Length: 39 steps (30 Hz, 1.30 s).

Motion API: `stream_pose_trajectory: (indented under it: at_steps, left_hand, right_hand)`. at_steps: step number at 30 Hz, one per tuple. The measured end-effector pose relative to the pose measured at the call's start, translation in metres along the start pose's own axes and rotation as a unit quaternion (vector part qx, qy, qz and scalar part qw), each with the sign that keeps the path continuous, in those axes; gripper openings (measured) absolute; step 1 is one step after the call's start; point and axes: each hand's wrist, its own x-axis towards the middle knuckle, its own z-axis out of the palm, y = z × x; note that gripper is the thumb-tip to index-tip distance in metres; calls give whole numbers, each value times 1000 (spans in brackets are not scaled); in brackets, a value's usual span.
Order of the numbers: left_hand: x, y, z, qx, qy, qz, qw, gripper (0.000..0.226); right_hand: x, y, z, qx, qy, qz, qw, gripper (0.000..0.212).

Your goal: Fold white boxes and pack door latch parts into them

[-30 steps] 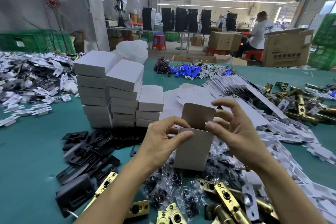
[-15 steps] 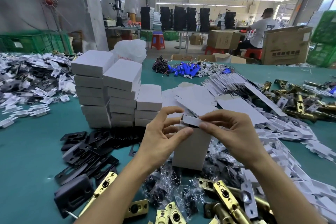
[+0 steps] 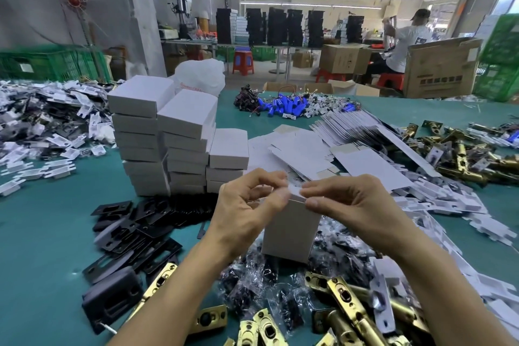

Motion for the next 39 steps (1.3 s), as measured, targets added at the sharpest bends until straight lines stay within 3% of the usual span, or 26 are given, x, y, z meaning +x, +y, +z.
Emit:
stream_pose_trajectory:
  at_steps: [4, 9, 13, 17, 21, 24, 27, 33, 39]
  left_hand:
    - [1, -6, 3, 49, -16, 35, 998, 23]
    - [3, -12, 3, -20, -31, -35, 999, 28]
    - [0, -20, 2, -19, -103, -134, 985, 57]
    - [-2, -18, 1, 41, -148, -164, 974, 73]
    - [3, -8, 1, -39, -145, -197, 969, 64]
    - [8, 3, 3, -92, -92, -214, 968, 52]
    - [20, 14, 2, -145, 12, -252, 957, 47]
    - [58, 21, -10, -255, 237, -321, 881, 33]
    - [73, 11, -11, -304, 307, -339, 836, 33]
  right_hand:
    - [-1, 1, -4, -50, -37, 8, 998, 29]
    - [0, 3, -5, -40, -35, 8, 999, 25]
    - [1, 7, 1, -27, 21, 9, 999, 24]
    - [3, -1, -1, 74, 96, -11, 993, 20]
    - [4, -8, -11, 169, 184, -6, 968, 25]
    - [5, -8, -8, 164, 183, 23, 969, 35]
    - [5, -6, -3, 137, 148, 67, 977, 45]
    - [3, -8, -3, 142, 117, 100, 978, 29]
    - [2, -12, -5, 135, 106, 105, 980, 23]
